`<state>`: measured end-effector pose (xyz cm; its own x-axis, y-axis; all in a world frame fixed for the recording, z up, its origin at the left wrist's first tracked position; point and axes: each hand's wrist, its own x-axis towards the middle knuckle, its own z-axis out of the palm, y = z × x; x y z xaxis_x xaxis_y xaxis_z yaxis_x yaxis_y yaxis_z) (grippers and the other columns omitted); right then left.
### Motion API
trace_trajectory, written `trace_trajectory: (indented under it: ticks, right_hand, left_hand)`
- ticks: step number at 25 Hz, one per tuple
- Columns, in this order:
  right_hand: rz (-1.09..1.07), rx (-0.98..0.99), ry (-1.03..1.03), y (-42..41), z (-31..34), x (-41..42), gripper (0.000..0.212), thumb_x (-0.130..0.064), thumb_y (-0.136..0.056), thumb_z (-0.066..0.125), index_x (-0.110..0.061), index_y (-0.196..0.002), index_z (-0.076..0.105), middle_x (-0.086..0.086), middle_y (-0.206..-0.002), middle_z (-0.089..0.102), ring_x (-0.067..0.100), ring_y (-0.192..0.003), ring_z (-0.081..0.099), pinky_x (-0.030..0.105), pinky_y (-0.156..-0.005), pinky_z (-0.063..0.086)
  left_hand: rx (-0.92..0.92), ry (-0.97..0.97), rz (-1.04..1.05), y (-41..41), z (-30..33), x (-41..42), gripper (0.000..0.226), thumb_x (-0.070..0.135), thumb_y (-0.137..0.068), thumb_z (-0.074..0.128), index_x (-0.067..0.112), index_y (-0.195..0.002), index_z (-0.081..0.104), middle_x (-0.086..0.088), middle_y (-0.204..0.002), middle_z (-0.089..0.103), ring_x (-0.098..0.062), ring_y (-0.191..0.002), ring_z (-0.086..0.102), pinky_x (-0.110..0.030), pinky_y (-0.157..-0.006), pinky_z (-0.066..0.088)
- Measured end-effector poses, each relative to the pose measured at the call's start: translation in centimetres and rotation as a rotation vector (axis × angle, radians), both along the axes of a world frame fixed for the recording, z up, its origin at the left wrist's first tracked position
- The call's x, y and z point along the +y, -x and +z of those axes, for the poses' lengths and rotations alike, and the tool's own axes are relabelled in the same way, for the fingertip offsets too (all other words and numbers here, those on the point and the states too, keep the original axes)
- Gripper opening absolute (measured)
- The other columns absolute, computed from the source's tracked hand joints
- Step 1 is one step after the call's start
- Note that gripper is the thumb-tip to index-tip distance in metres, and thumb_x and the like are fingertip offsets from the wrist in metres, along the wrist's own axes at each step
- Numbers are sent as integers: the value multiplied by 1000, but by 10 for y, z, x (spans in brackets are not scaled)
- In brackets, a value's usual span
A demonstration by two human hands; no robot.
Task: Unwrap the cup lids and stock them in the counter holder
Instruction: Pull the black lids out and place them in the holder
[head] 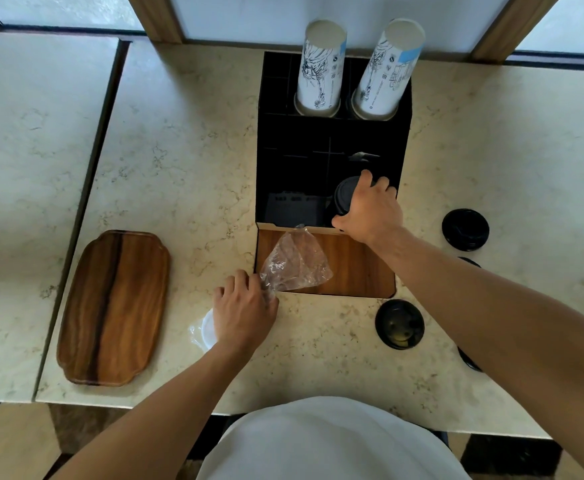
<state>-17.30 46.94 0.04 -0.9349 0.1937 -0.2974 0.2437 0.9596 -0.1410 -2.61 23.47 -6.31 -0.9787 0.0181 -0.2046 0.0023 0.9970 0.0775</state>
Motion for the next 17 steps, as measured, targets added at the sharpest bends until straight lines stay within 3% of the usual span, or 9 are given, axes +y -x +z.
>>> trace_trajectory:
  ticks: [9, 17]
  right_hand:
    - [-54, -125, 76, 10, 1, -1, 108, -35, -78, 85, -6, -156, 16, 27, -154, 28, 47, -134, 45, 48, -101, 51]
    - [-88, -26, 133, -1, -2, -1, 102, -36, -80, 84, -10, -156, 20, 23, -152, 33, 44, -131, 50, 44, -100, 51]
  left_hand:
    - [-15, -8, 13, 0, 0, 0, 40, 47, -90, 56, 12, -109, 64, -7, -104, 59, -28, -92, 55, -42, -80, 44]
    - [-4, -19, 15, 0, -3, -1, 42, 48, -91, 52, 12, -110, 64, -7, -105, 60, -27, -91, 56, -42, -80, 47]
